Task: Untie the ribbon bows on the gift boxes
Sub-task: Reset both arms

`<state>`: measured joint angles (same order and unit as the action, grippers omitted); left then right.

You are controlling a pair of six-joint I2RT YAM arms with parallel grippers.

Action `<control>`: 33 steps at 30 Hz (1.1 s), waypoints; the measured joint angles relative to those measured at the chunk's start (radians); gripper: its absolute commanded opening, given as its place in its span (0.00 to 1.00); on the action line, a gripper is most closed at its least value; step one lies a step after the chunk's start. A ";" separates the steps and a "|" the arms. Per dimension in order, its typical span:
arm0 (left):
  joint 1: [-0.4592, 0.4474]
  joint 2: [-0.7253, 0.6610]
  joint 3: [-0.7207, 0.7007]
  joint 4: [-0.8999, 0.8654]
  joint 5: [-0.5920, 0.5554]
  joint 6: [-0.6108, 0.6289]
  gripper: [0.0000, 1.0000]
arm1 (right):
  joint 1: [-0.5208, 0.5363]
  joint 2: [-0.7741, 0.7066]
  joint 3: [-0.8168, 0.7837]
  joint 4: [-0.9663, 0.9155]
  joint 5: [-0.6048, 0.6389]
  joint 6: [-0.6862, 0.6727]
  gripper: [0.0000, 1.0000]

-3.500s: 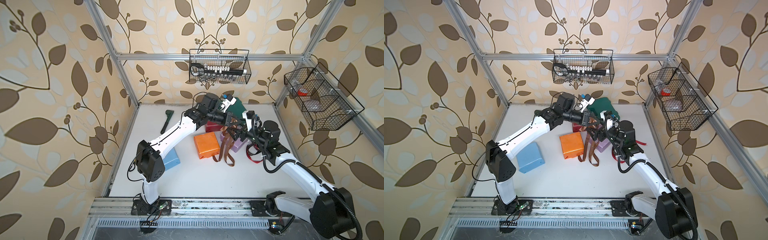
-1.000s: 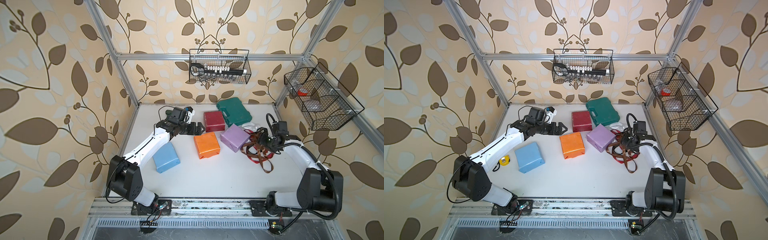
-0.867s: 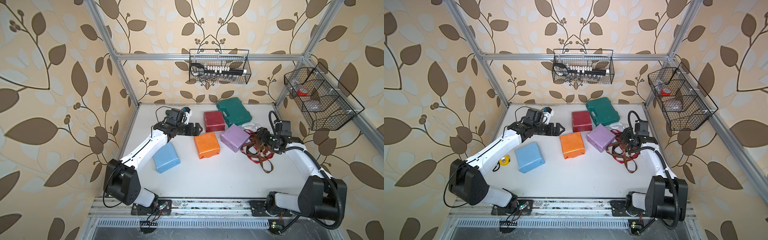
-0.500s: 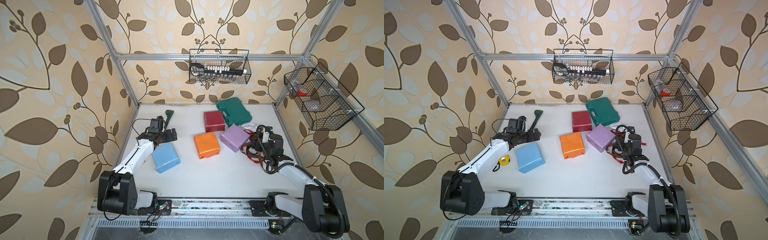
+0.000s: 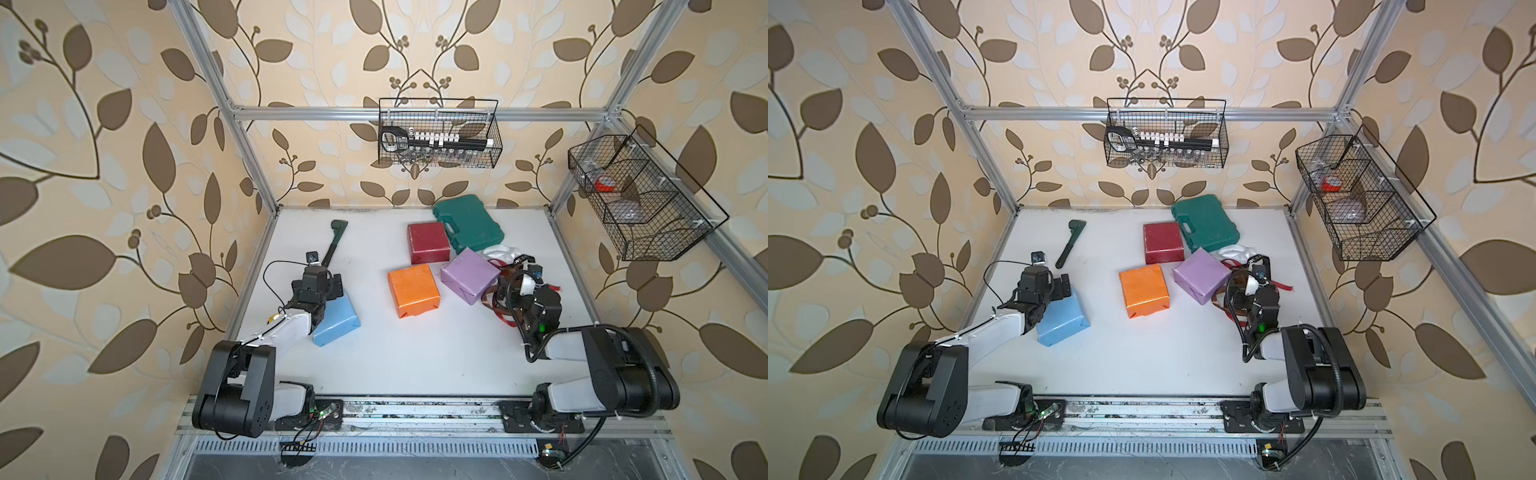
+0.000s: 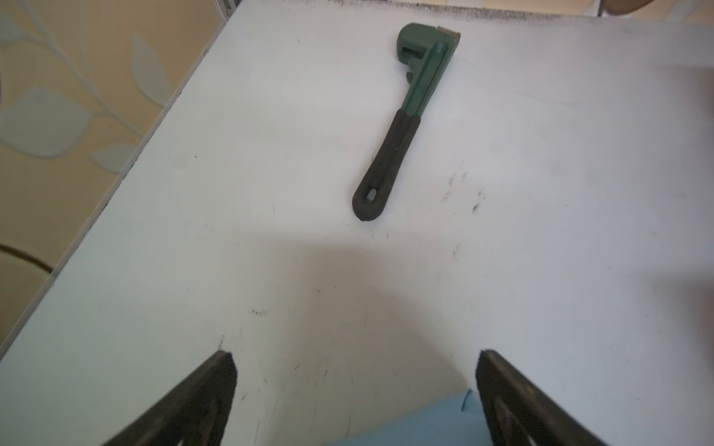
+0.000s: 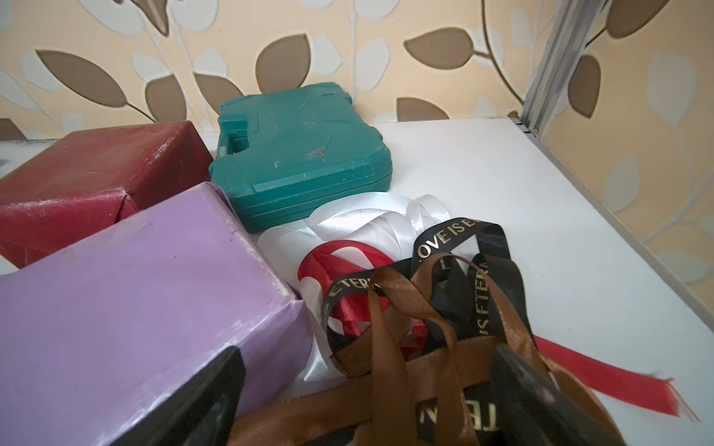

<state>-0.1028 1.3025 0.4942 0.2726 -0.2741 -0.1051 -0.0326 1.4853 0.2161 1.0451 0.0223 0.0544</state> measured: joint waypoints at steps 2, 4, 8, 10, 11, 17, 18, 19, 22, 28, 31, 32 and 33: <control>0.000 0.018 -0.033 0.101 -0.004 0.017 0.99 | 0.000 0.012 0.004 -0.018 -0.005 -0.003 0.99; 0.000 0.045 -0.058 0.194 -0.003 0.030 0.99 | 0.000 0.015 0.025 -0.026 -0.007 -0.004 0.99; 0.000 0.133 -0.117 0.454 0.024 0.053 0.99 | 0.006 0.016 0.064 -0.031 -0.007 -0.007 0.99; 0.000 0.164 -0.125 0.526 0.034 0.057 0.99 | 0.008 0.016 0.066 -0.032 -0.007 -0.007 0.99; 0.000 0.169 -0.125 0.536 0.035 0.061 0.99 | 0.010 0.016 0.066 -0.034 -0.007 -0.008 0.99; 0.000 0.175 -0.126 0.553 0.039 0.078 0.99 | 0.011 0.016 0.066 -0.042 -0.007 -0.008 0.99; 0.000 0.175 -0.126 0.553 0.039 0.078 0.99 | 0.011 0.016 0.066 -0.043 -0.007 -0.008 0.99; 0.000 0.175 -0.126 0.553 0.039 0.078 0.99 | 0.011 0.016 0.066 -0.044 -0.007 -0.008 0.99; 0.000 0.175 -0.126 0.554 0.039 0.078 0.99 | 0.011 0.016 0.066 -0.050 -0.007 -0.010 0.99; 0.000 0.175 -0.126 0.553 0.039 0.078 0.99 | 0.011 0.016 0.066 -0.054 -0.007 -0.011 0.99; 0.000 0.177 -0.126 0.555 0.039 0.078 0.99 | 0.011 0.016 0.066 -0.055 -0.007 -0.011 0.99; 0.000 0.177 -0.126 0.555 0.039 0.078 0.99 | 0.011 0.016 0.066 -0.055 -0.007 -0.011 0.99; 0.000 0.177 -0.126 0.555 0.039 0.078 0.95 | 0.011 0.016 0.066 -0.055 -0.007 -0.011 0.99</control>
<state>-0.1028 1.4799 0.3683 0.8280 -0.2348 -0.0273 -0.0216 1.5013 0.2821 0.9905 0.0151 0.0429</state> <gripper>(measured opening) 0.990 0.992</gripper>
